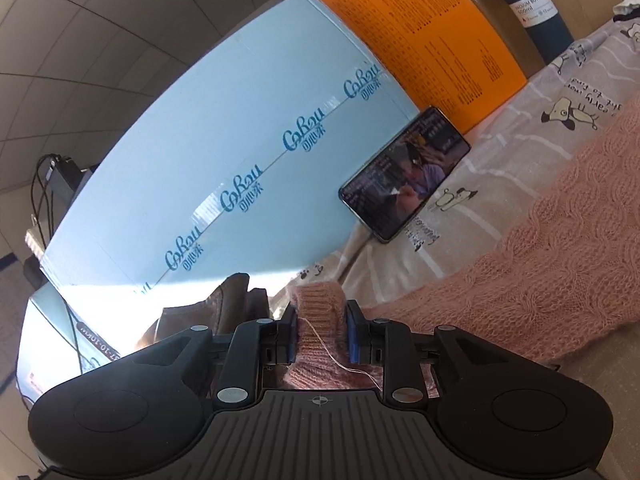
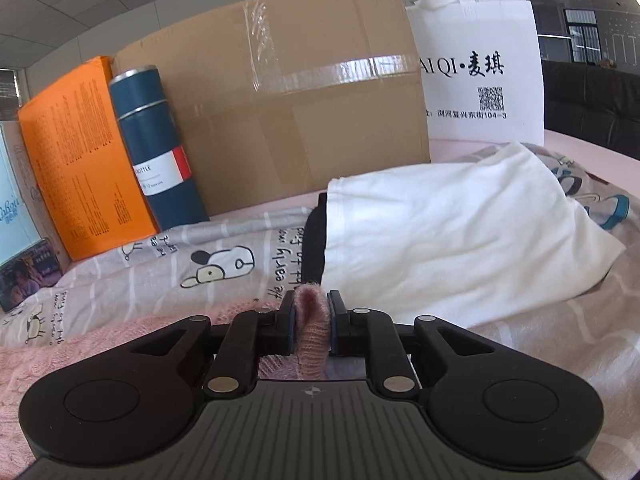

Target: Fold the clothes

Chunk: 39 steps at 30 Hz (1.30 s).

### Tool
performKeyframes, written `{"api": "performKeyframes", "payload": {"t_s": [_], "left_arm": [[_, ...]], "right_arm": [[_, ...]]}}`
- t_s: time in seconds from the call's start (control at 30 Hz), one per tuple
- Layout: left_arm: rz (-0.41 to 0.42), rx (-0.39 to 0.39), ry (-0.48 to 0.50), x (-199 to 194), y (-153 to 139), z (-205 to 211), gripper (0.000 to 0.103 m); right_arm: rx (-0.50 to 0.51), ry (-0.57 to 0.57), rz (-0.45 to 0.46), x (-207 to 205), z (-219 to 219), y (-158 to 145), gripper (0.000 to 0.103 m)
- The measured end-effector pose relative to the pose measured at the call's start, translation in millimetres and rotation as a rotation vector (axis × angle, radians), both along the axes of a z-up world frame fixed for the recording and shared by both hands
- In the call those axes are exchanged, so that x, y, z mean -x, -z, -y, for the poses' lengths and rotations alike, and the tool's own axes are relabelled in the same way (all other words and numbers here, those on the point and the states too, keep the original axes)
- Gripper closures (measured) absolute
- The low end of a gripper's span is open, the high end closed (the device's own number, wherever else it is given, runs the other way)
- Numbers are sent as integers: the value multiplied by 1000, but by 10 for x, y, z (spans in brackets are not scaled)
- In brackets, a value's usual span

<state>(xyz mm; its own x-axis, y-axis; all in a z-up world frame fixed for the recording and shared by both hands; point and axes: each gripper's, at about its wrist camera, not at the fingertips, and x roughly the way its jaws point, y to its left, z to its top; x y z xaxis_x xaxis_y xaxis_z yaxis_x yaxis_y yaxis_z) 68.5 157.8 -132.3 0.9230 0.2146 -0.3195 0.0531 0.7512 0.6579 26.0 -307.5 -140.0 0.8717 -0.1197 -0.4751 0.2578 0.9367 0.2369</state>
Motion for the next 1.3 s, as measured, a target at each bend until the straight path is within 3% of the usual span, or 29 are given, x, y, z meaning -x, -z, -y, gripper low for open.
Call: {"api": "performKeyframes", "payload": {"t_s": [0.07, 0.1, 0.13, 0.17, 0.2, 0.4, 0.5, 0.6, 0.77, 0.93, 1.17, 1.3], "left_arm": [[18, 1, -22, -7, -8, 0, 67], [49, 11, -35, 8, -43, -7, 60], [80, 21, -47, 24, -81, -16, 53], [112, 32, -60, 39, -142, -47, 39], [141, 36, -75, 60, -193, -91, 31], [305, 138, -225, 366, -553, -542, 29], [356, 245, -237, 722, -727, -697, 15], [363, 372, -198, 1086, -784, -831, 14], [310, 471, -36, 1494, -677, -948, 14], [222, 406, 38, 1772, -587, -980, 14], [-103, 324, 282, 2034, -367, -839, 14], [-248, 215, 345, 1993, -155, -658, 14]], "right_arm": [[-29, -17, 23, 32, 24, -1, 67], [-35, -26, 33, 46, 23, -4, 46], [-33, -34, 41, 58, 11, -9, 32], [-28, -43, 48, 67, -5, -15, 29], [-20, -50, 48, 66, -23, -21, 25], [-36, -77, 29, 23, -15, -11, 12], [-50, -86, 35, 29, -1, -8, 9], [-69, -75, 73, 74, 31, -23, 9], [-113, -14, 217, 253, 127, -93, 9], [-125, 87, 264, 534, 137, -271, 9], [-185, 86, 279, 1158, 11, -409, 8], [-201, 43, 246, 1372, -115, -396, 7]]}}
